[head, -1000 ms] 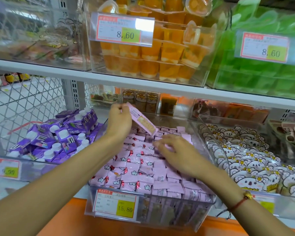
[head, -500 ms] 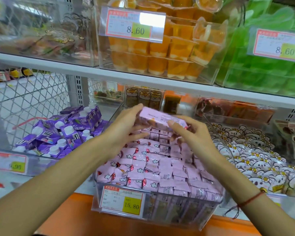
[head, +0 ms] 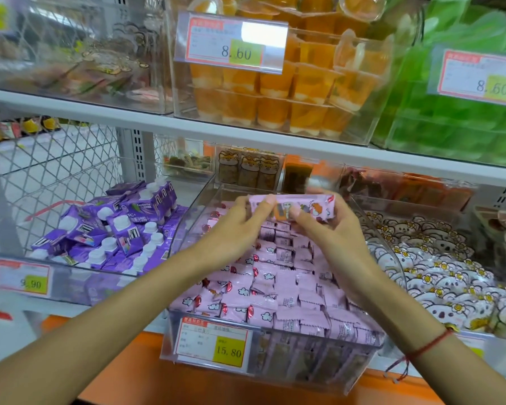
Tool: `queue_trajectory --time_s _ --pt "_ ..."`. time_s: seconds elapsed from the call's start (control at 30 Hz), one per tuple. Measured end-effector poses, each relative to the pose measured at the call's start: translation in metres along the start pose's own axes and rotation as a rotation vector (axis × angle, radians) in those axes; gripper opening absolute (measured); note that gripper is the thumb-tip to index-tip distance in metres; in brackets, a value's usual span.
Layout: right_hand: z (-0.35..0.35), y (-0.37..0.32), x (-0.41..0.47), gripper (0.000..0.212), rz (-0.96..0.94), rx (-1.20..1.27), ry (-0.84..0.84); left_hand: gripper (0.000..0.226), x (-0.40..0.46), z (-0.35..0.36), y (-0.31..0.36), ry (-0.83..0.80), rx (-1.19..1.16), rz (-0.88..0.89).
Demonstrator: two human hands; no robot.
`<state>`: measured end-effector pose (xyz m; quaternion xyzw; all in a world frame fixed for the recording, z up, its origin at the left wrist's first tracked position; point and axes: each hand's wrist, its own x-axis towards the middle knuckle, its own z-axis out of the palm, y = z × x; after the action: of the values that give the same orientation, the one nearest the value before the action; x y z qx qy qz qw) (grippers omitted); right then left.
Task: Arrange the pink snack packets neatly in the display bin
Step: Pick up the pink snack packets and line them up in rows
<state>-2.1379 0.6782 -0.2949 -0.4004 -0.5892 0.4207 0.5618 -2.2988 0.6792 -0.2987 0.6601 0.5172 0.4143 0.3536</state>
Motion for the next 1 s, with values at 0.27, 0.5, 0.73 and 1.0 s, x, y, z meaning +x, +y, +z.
queue_trajectory --time_s 0.27,0.5,0.73,1.0 --pt "-0.002 0.014 0.032 0.035 0.202 -0.092 0.277 0.03 0.001 -0.015 -0.026 -0.213 0.911 0.229" --pt "0.012 0.02 0.047 0.048 0.078 -0.768 -0.112 0.036 0.012 -0.02 -0.031 -0.241 0.908 0.15" --pt "0.024 0.013 0.065 0.045 -0.064 -1.321 -0.594 0.027 0.01 -0.018 -0.03 -0.16 0.737 0.151" --pt "0.008 0.037 0.055 0.026 -0.106 -1.036 -0.241 0.027 0.012 -0.018 -0.03 -0.178 0.729 0.083"
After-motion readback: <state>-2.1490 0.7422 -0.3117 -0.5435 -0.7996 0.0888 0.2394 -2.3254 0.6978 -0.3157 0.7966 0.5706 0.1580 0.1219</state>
